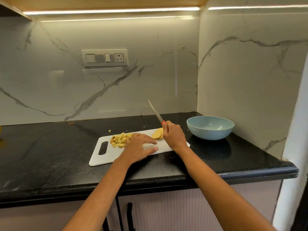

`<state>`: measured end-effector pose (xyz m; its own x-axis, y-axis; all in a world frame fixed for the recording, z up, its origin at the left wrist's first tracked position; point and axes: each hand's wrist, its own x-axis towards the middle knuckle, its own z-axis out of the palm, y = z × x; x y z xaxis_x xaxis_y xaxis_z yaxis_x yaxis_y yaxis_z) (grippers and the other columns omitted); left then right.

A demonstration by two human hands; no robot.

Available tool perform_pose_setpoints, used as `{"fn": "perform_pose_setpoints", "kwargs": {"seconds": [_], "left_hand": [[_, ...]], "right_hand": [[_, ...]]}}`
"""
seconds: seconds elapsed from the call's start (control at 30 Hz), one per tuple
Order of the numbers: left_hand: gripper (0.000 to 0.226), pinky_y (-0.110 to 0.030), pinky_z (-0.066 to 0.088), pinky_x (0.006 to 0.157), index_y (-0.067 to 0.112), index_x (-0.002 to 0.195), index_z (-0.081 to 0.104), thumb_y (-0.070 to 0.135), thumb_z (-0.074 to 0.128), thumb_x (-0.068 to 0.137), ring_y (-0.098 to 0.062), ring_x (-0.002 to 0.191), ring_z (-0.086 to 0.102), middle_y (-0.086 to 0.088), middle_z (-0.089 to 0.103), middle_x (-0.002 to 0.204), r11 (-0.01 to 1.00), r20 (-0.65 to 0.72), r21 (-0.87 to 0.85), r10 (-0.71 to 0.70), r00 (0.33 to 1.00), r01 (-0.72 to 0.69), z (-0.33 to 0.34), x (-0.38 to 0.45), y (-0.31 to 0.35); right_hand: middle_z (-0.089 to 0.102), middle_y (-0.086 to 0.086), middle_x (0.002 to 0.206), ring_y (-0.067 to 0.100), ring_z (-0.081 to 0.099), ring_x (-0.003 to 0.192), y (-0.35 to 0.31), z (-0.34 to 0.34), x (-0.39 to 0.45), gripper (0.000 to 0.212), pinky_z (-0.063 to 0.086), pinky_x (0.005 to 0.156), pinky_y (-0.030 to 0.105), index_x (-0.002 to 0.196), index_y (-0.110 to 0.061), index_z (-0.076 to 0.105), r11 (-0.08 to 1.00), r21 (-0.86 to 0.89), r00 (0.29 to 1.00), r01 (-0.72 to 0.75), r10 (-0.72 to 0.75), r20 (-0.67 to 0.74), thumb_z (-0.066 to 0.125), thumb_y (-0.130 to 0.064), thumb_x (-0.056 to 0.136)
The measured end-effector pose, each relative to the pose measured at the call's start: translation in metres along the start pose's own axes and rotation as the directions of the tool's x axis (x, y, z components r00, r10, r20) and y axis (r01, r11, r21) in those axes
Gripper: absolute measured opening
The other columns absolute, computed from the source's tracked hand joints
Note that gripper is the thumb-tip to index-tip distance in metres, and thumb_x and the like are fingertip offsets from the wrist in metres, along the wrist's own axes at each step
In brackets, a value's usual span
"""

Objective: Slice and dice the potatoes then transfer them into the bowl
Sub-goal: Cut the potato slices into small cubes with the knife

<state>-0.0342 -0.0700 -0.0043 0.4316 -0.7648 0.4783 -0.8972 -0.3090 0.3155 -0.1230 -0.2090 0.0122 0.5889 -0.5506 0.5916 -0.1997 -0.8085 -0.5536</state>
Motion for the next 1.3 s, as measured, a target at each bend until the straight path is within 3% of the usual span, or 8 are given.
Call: {"fn": "perform_pose_setpoints", "kwargs": {"seconds": [0.17, 0.27, 0.37, 0.6, 0.87, 1.13, 1.3], "left_hand": [[0.03, -0.045, 0.024, 0.108, 0.032, 0.119, 0.06, 0.022, 0.053, 0.092, -0.018, 0.128, 0.034, 0.008, 0.052, 0.133, 0.971, -0.109, 0.16, -0.161, 0.981, 0.178, -0.006, 0.008, -0.01], [0.025, -0.047, 0.019, 0.109, 0.034, 0.115, 0.062, 0.033, 0.053, 0.092, -0.015, 0.127, 0.035, 0.011, 0.054, 0.129, 0.987, -0.034, 0.137, -0.083, 0.996, 0.087, -0.005, 0.01, -0.008], [0.024, -0.052, 0.011, 0.11, 0.035, 0.111, 0.064, 0.039, 0.05, 0.092, -0.013, 0.126, 0.034, 0.015, 0.055, 0.127, 0.973, 0.051, 0.22, -0.074, 0.996, 0.061, -0.003, 0.016, -0.009], [0.023, -0.047, 0.014, 0.11, 0.027, 0.106, 0.067, 0.033, 0.05, 0.093, -0.014, 0.119, 0.04, 0.006, 0.06, 0.119, 0.945, -0.05, 0.305, -0.109, 0.993, 0.119, -0.004, 0.021, -0.018], [0.022, -0.046, 0.013, 0.111, 0.023, 0.105, 0.068, 0.031, 0.052, 0.093, -0.014, 0.119, 0.04, 0.006, 0.06, 0.117, 0.962, -0.047, 0.252, -0.099, 0.994, 0.107, -0.005, 0.025, -0.023], [0.016, -0.046, 0.021, 0.105, 0.022, 0.097, 0.071, 0.025, 0.056, 0.091, -0.02, 0.121, 0.041, 0.003, 0.063, 0.116, 0.97, -0.165, 0.063, -0.223, 0.961, 0.236, -0.007, 0.03, -0.031], [0.021, -0.048, 0.025, 0.104, 0.02, 0.105, 0.069, 0.02, 0.051, 0.094, -0.023, 0.119, 0.045, -0.001, 0.063, 0.118, 0.968, -0.277, -0.002, -0.243, 0.93, 0.253, -0.009, 0.035, -0.032]], "right_hand": [[0.065, 0.009, 0.083, 0.011, 0.051, 0.062, 0.0, -0.001, -0.001, 0.033, 0.034, 0.051, 0.018, 0.101, -0.006, 0.059, 1.0, 0.008, 1.0, -0.006, 0.005, 0.004, 0.034, -0.026, 0.102], [0.064, 0.009, 0.082, 0.012, 0.051, 0.063, 0.0, 0.0, 0.0, 0.033, 0.033, 0.05, 0.016, 0.103, -0.005, 0.059, 1.0, 0.01, 1.0, -0.001, 0.001, 0.008, 0.034, -0.026, 0.102], [0.065, 0.009, 0.082, 0.012, 0.053, 0.065, 0.0, 0.0, 0.001, 0.033, 0.039, 0.054, 0.019, 0.105, -0.006, 0.059, 1.0, 0.012, 1.0, 0.004, -0.004, 0.011, 0.034, -0.027, 0.102], [0.062, 0.005, 0.077, 0.012, 0.053, 0.062, 0.001, -0.002, 0.002, 0.033, 0.043, 0.056, 0.023, 0.102, -0.007, 0.059, 1.0, 0.001, 1.0, 0.02, -0.02, 0.0, 0.034, -0.027, 0.102], [0.065, 0.007, 0.08, 0.013, 0.055, 0.065, 0.001, -0.002, 0.001, 0.033, 0.044, 0.057, 0.023, 0.102, -0.007, 0.06, 1.0, 0.002, 1.0, 0.023, -0.023, -0.002, 0.035, -0.028, 0.101], [0.063, 0.006, 0.076, 0.01, 0.05, 0.059, 0.002, 0.0, 0.003, 0.033, 0.04, 0.053, 0.021, 0.1, -0.006, 0.06, 1.0, -0.002, 1.0, 0.031, -0.031, -0.004, 0.034, -0.027, 0.102], [0.059, 0.002, 0.073, 0.009, 0.049, 0.057, 0.002, 0.001, 0.007, 0.033, 0.04, 0.053, 0.021, 0.101, -0.006, 0.06, 1.0, 0.002, 1.0, 0.025, -0.025, -0.01, 0.035, -0.027, 0.102]]}}
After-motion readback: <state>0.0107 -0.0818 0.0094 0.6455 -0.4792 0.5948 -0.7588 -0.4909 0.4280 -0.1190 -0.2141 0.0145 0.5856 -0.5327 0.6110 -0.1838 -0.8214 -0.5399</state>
